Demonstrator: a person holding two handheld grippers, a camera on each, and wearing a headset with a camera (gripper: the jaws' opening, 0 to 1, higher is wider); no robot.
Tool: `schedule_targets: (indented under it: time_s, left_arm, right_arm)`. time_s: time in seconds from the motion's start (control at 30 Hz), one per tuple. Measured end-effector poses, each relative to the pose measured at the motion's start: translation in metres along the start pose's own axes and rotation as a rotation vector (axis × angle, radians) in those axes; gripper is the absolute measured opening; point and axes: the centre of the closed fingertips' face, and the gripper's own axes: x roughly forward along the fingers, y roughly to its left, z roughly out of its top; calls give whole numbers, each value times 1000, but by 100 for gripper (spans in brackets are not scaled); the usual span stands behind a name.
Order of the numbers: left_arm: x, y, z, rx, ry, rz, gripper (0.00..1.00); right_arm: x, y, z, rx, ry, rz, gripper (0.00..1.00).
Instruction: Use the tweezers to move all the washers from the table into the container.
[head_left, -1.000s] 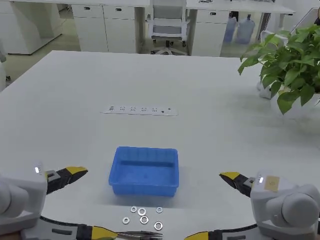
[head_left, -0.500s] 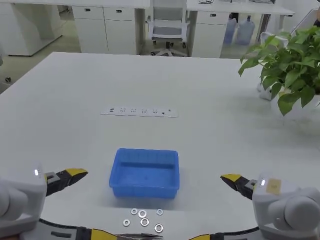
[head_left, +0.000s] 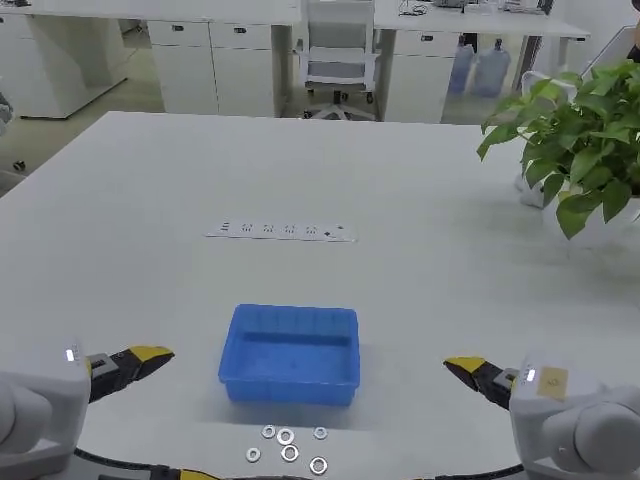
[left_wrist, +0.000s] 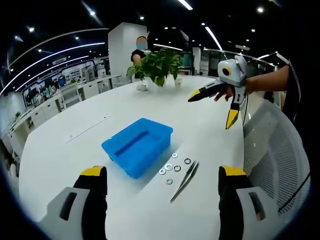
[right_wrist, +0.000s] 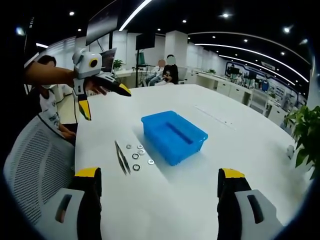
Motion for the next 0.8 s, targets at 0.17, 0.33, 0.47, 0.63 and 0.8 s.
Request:
schedule_targets:
  time_s: [0.17, 0.33, 0.47, 0.63, 0.8]
  left_arm:
    - [-1, 0, -1, 9, 9, -1, 97]
    - [0, -3, -8, 55, 59, -24, 92]
    - [2, -6, -14, 69, 90, -46, 86]
    - [6, -9, -21, 87, 122, -72, 78]
    - [11, -14, -36, 118, 180, -117, 72]
  right_arm:
    - [-1, 0, 0, -7, 4, 3, 97]
    - [-2, 2, -1, -47, 29, 32, 93]
    - [-3, 0, -1, -77, 38, 42, 90]
    - [-2, -2, 1, -118, 50, 61, 85]
    - [3, 1, 0, -155, 68, 106, 81]
